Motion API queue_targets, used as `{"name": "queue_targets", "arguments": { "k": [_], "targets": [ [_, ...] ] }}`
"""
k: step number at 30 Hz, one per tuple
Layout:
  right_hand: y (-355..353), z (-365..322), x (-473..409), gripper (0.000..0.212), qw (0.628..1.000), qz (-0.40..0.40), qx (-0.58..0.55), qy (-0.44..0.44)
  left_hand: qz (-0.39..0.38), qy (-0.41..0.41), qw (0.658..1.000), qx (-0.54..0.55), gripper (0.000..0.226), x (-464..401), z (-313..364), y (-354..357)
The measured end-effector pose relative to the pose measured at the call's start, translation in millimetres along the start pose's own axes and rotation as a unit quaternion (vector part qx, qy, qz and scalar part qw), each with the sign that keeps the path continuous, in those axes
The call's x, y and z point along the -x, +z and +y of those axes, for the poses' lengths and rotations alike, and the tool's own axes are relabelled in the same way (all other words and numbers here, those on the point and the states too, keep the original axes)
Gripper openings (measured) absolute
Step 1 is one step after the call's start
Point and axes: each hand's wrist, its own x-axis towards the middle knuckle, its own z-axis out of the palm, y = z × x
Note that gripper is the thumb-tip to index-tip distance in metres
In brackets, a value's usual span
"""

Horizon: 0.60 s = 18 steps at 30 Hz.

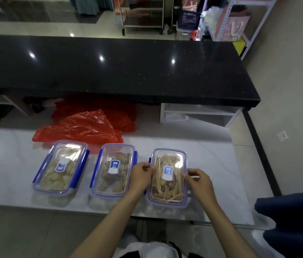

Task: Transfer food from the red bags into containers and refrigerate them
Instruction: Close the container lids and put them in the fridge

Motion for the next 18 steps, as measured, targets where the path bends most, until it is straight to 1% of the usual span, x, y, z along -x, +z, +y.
{"name": "queue_targets", "arguments": {
  "k": [4,8,11,14,15,17,18],
  "targets": [
    [2,7,0,0.016,1.000,0.008,0.015,-0.005,-0.015,-0.009,0.999,-0.051,0.004,-1,-12,-1],
    [2,10,-5,0.019,1.000,0.000,-0.012,0.023,-0.009,-0.025,1.000,-0.016,0.008,-5,-20,-2],
    [3,17,-7,0.032,0.999,-0.006,-0.023,0.038,0.000,-0.007,1.000,-0.007,0.007,-2,-23,0],
    [3,18,-4,0.050,0.993,-0.025,-0.082,0.086,0.047,0.048,0.996,-0.055,0.004,12,-27,16],
    [3,18,-3,0.055,0.990,-0.034,-0.096,0.100,0.051,0.058,0.995,-0.064,0.005,16,-28,20],
    [2,11,0,0.060,0.987,-0.048,-0.105,0.115,0.016,0.052,0.998,-0.033,0.012,23,-26,23],
    [2,9,2,0.058,0.987,-0.049,-0.100,0.115,-0.007,0.039,0.999,-0.005,0.015,25,-23,21]
  ]
}}
